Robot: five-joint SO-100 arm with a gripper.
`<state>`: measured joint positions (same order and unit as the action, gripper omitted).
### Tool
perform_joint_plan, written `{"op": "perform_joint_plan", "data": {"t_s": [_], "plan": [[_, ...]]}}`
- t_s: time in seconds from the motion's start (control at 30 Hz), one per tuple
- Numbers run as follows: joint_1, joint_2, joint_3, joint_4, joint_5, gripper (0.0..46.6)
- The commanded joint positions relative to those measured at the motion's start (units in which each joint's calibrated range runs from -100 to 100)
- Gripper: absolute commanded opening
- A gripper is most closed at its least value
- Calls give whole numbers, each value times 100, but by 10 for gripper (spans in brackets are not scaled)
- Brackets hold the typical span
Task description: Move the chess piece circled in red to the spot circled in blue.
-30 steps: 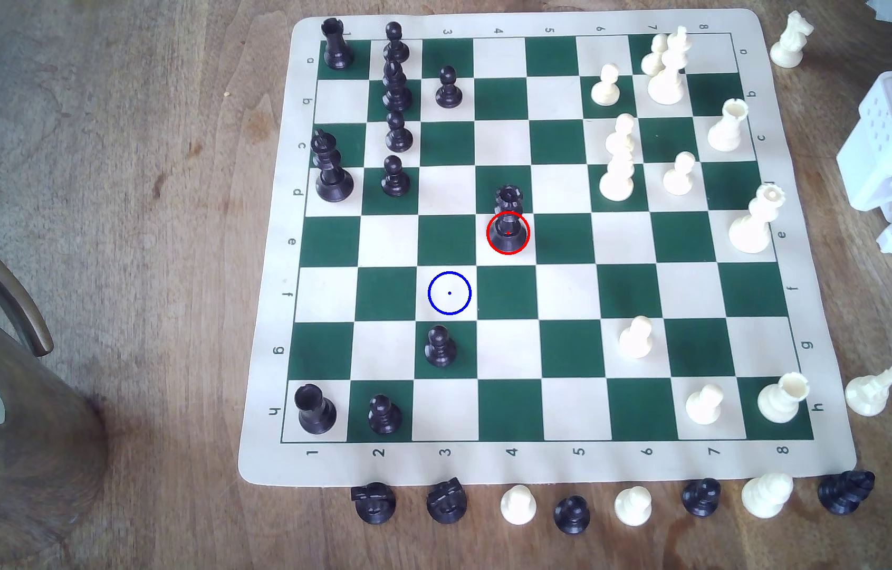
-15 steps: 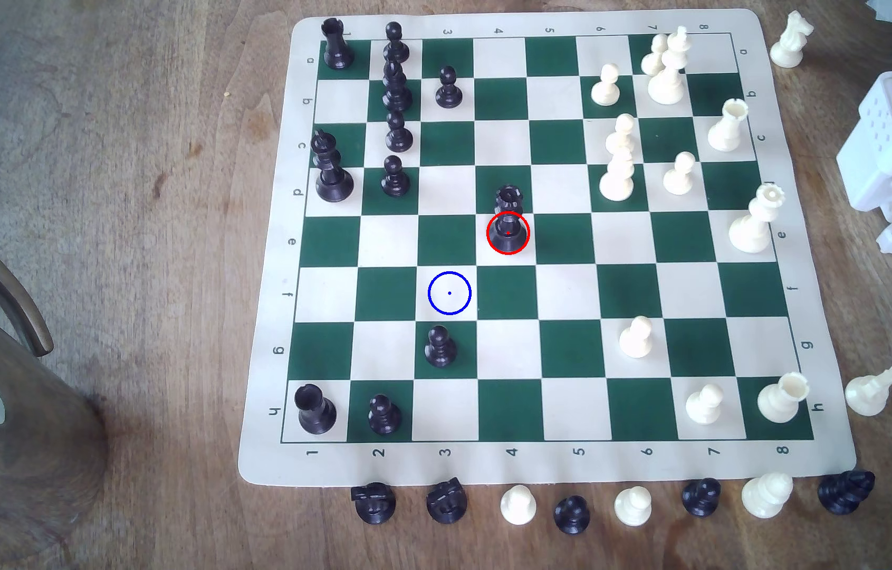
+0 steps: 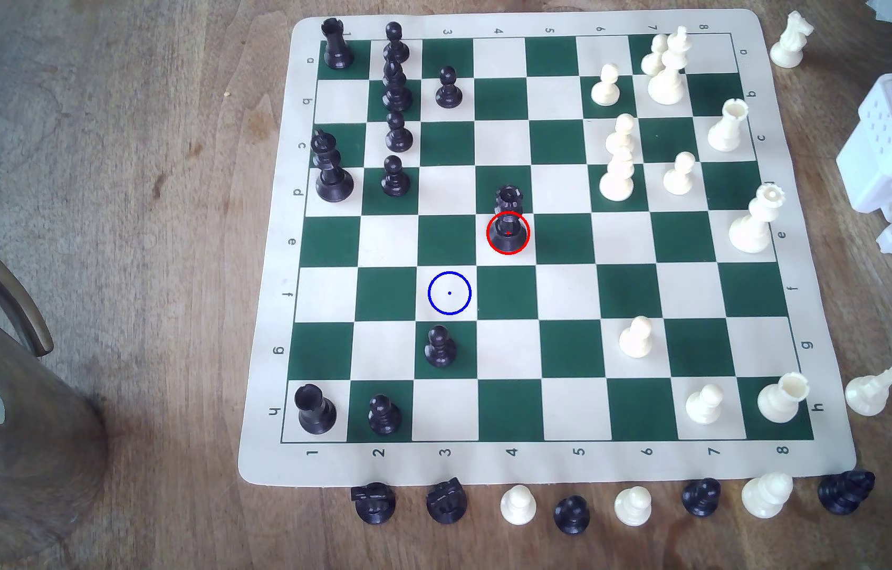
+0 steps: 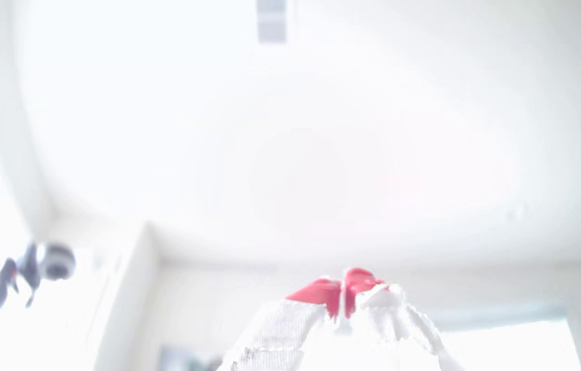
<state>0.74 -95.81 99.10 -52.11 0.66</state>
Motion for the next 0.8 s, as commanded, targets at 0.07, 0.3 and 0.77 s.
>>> {"op": "perform_joint_plan", "data": {"t_s": [0.07, 0.3, 0.77], "plan": [[16, 184, 90, 3958, 29, 1], [-211, 1848, -417, 5105, 137, 1], [-375, 4547, -4361, 8094, -869, 12]]}}
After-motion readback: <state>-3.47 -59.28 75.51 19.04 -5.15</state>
